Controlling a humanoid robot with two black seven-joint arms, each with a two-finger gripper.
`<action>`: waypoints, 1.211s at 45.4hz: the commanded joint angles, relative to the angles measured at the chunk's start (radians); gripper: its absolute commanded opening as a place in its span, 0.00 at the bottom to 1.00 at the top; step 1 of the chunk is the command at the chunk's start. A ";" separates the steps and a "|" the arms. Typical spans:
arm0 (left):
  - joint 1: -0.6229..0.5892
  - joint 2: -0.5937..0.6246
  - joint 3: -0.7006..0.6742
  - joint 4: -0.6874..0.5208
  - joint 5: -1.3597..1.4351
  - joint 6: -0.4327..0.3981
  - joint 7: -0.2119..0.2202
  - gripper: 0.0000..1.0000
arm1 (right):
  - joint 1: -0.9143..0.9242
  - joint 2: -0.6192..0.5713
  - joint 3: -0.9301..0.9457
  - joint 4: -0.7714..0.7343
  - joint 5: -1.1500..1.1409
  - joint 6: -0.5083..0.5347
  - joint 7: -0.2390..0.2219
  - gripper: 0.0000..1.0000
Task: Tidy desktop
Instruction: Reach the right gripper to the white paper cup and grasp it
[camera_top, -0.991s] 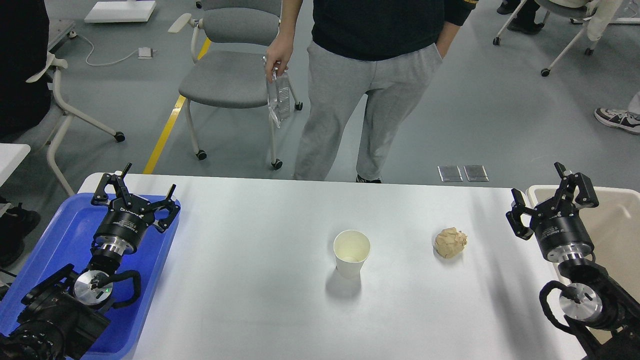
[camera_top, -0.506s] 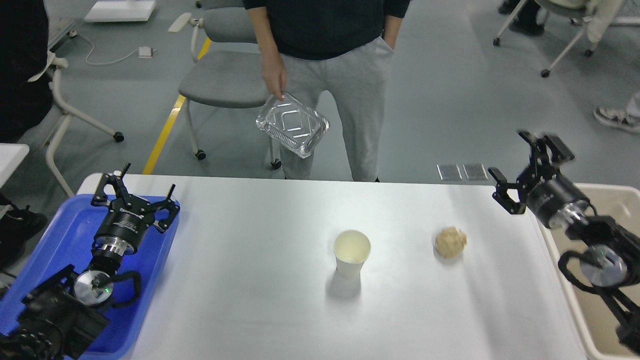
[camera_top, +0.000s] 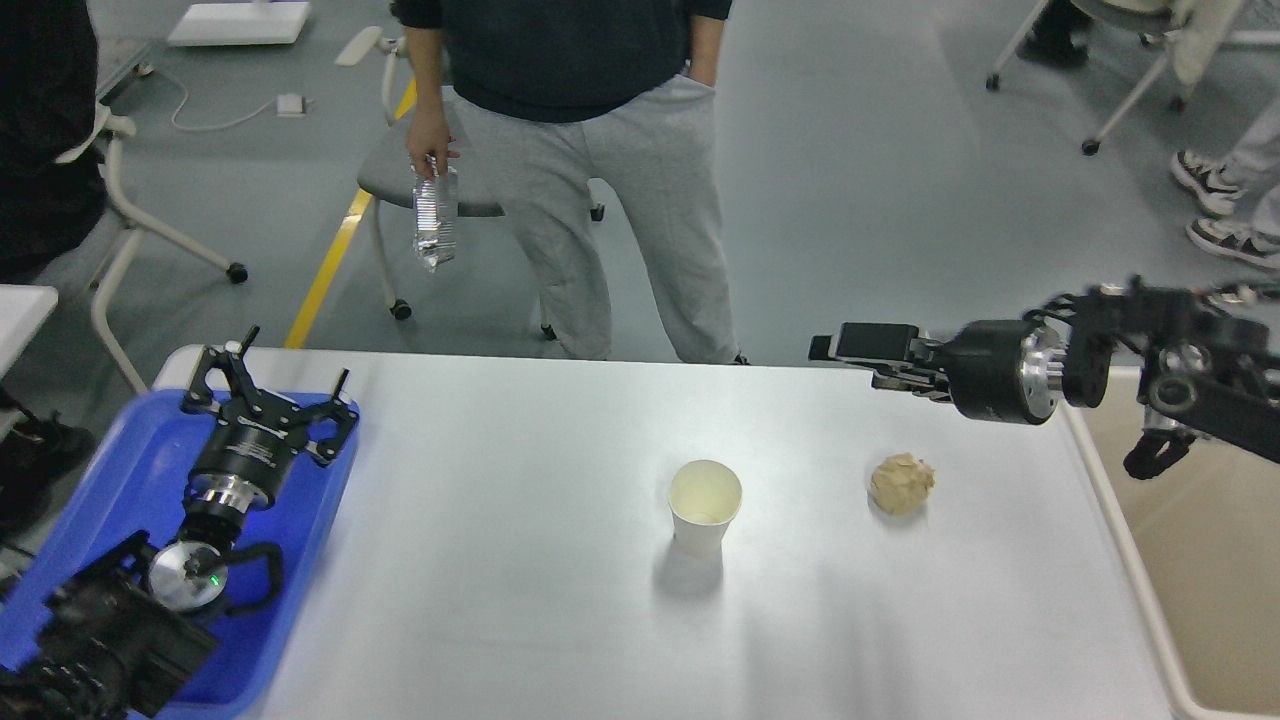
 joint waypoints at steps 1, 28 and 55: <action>-0.001 -0.001 0.000 0.000 0.001 0.000 0.000 1.00 | 0.168 0.242 -0.303 -0.067 -0.236 0.012 -0.016 1.00; -0.001 -0.001 0.000 0.000 0.001 0.000 0.000 1.00 | 0.090 0.581 -0.331 -0.497 -0.236 -0.029 -0.015 1.00; -0.001 -0.001 0.000 0.000 0.001 0.000 0.000 1.00 | 0.001 0.678 -0.392 -0.612 -0.256 -0.107 -0.010 0.00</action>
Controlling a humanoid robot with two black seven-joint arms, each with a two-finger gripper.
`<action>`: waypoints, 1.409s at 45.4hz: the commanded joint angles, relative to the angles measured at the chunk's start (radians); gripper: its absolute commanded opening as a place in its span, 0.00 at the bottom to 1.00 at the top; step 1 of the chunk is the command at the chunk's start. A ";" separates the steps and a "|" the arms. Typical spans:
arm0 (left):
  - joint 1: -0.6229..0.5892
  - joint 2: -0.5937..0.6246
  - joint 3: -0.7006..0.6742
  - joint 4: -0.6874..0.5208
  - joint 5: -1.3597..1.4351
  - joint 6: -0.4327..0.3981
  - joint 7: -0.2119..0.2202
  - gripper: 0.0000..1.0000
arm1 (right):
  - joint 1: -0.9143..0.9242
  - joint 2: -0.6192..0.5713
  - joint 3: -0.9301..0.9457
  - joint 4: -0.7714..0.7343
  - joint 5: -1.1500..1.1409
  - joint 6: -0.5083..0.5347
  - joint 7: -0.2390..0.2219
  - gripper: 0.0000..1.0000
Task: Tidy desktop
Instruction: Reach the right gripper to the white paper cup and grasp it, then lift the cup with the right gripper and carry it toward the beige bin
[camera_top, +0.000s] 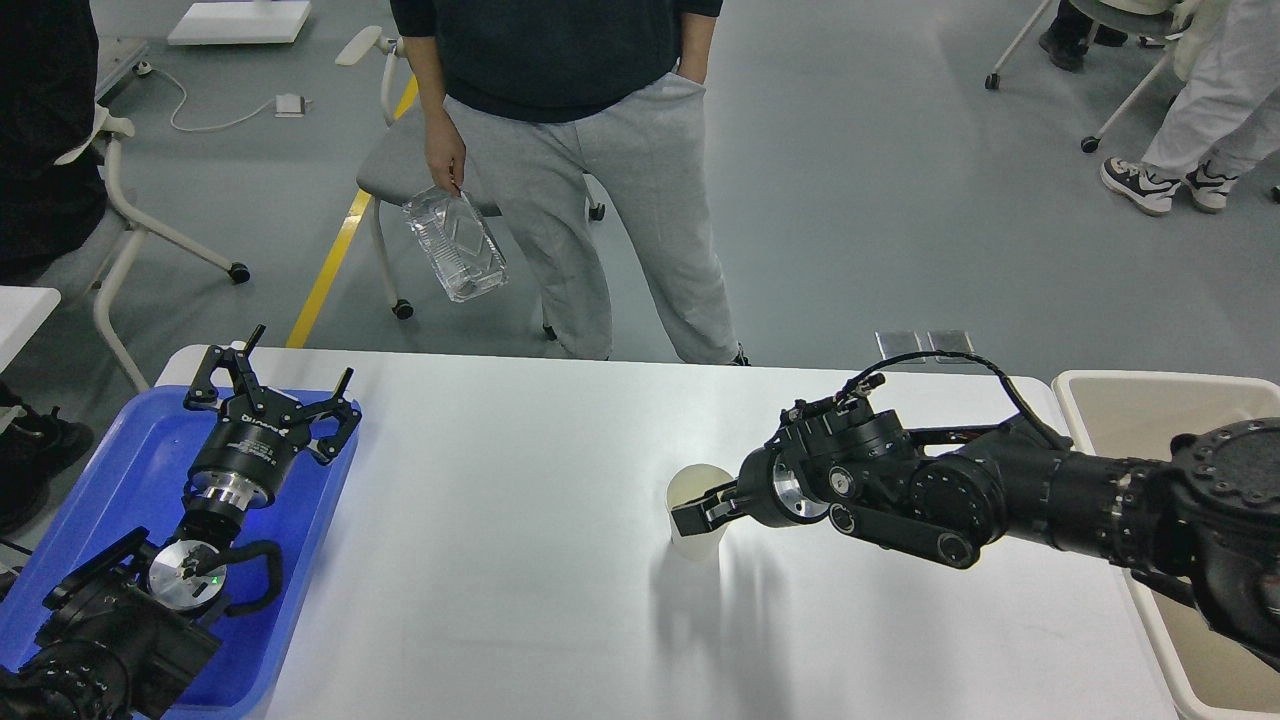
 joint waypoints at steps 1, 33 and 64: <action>0.000 0.001 0.000 0.000 0.000 0.000 0.000 1.00 | -0.001 0.033 -0.034 -0.056 -0.007 -0.031 0.000 0.00; 0.000 0.001 0.000 0.000 0.000 0.000 0.000 1.00 | 0.071 0.027 -0.041 -0.002 0.011 0.008 0.000 0.00; 0.000 0.000 0.000 0.000 0.000 0.000 0.000 1.00 | 0.773 -0.451 -0.041 0.523 0.309 0.354 -0.011 0.00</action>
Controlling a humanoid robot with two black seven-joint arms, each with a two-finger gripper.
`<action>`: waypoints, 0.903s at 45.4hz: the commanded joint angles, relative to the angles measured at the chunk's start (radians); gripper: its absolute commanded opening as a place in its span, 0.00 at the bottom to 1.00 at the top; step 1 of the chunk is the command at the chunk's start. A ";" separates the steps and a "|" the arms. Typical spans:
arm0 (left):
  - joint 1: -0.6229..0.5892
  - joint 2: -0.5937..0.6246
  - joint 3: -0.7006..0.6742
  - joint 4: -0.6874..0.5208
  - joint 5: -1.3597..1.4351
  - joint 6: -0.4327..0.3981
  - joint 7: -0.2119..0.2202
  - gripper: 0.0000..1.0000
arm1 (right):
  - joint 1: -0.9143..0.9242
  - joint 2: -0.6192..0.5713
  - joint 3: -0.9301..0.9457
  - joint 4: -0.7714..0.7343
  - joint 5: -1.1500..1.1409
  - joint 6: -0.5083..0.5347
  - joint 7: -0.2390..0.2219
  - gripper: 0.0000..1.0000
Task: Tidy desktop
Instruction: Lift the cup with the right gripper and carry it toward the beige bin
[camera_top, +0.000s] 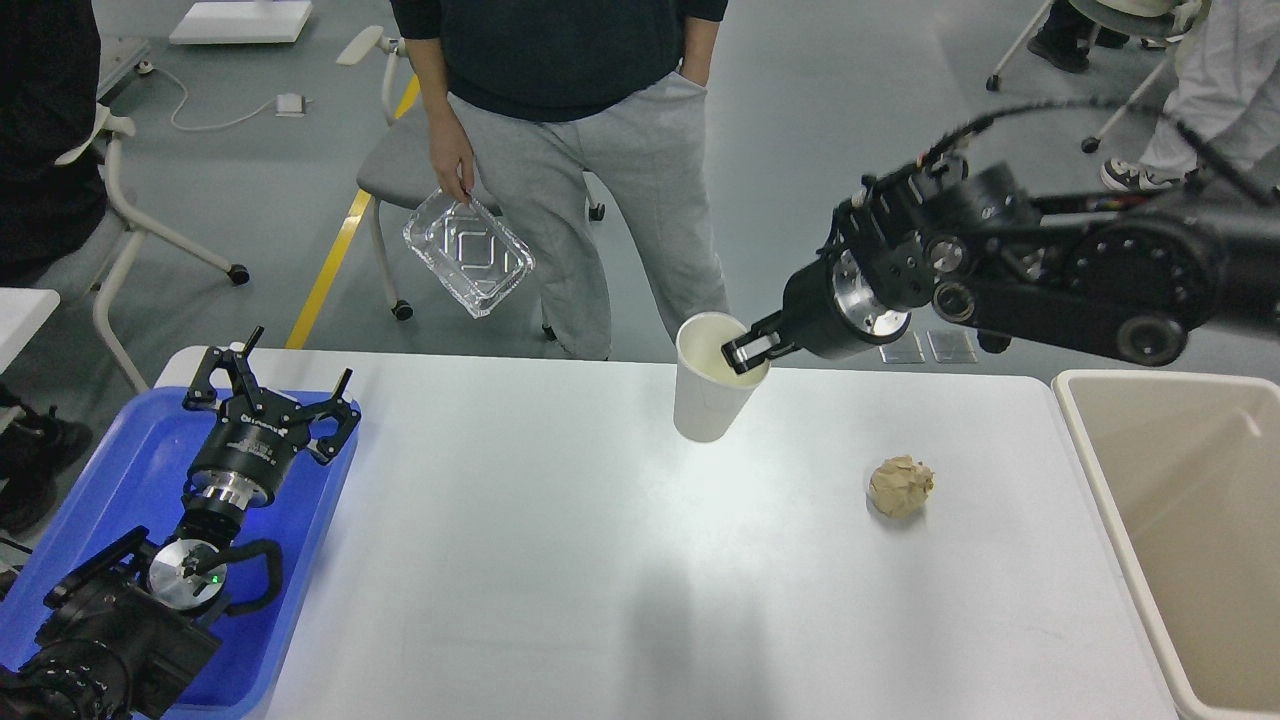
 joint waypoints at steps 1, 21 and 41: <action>0.000 0.000 0.000 0.000 0.000 0.000 0.000 1.00 | 0.166 -0.109 -0.003 0.092 0.051 0.078 0.001 0.00; 0.000 0.000 0.000 0.000 0.000 0.000 0.000 1.00 | -0.123 -0.389 0.084 -0.064 0.071 -0.104 0.011 0.00; 0.000 0.000 0.000 0.000 0.000 0.000 0.002 1.00 | -1.010 -0.589 0.650 -0.485 0.660 -0.429 0.034 0.00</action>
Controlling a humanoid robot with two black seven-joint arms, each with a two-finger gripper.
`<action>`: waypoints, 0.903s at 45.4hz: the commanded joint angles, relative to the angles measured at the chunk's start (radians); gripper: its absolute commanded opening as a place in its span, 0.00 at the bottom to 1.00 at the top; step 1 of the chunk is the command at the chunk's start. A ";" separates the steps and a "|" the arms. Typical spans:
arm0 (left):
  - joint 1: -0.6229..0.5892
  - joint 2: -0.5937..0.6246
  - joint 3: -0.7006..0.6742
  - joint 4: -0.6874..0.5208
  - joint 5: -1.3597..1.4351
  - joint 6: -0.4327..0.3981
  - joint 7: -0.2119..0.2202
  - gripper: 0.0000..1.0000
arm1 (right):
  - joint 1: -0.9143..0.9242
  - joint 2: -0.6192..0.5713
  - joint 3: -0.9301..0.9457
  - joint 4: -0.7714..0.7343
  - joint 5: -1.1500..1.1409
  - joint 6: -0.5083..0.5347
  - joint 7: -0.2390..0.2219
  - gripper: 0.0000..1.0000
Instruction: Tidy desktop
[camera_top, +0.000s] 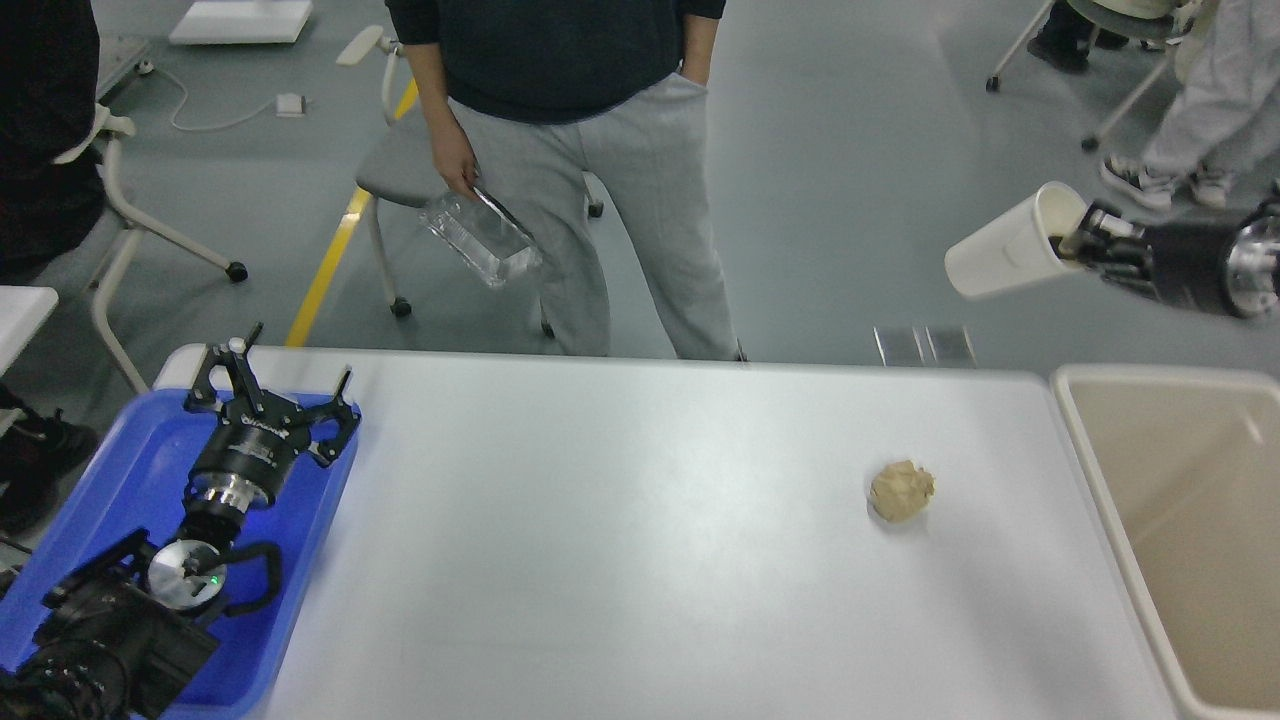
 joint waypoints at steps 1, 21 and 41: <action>0.000 -0.001 0.000 -0.001 0.000 0.000 0.000 1.00 | -0.422 -0.054 0.221 -0.247 0.374 -0.194 0.014 0.00; 0.000 -0.001 0.000 -0.001 0.000 0.000 0.000 1.00 | -0.631 0.418 0.224 -0.915 0.675 -0.257 0.018 0.00; 0.000 0.001 0.000 -0.001 -0.001 0.000 0.000 1.00 | -0.633 0.519 0.247 -0.992 0.705 -0.275 0.018 0.00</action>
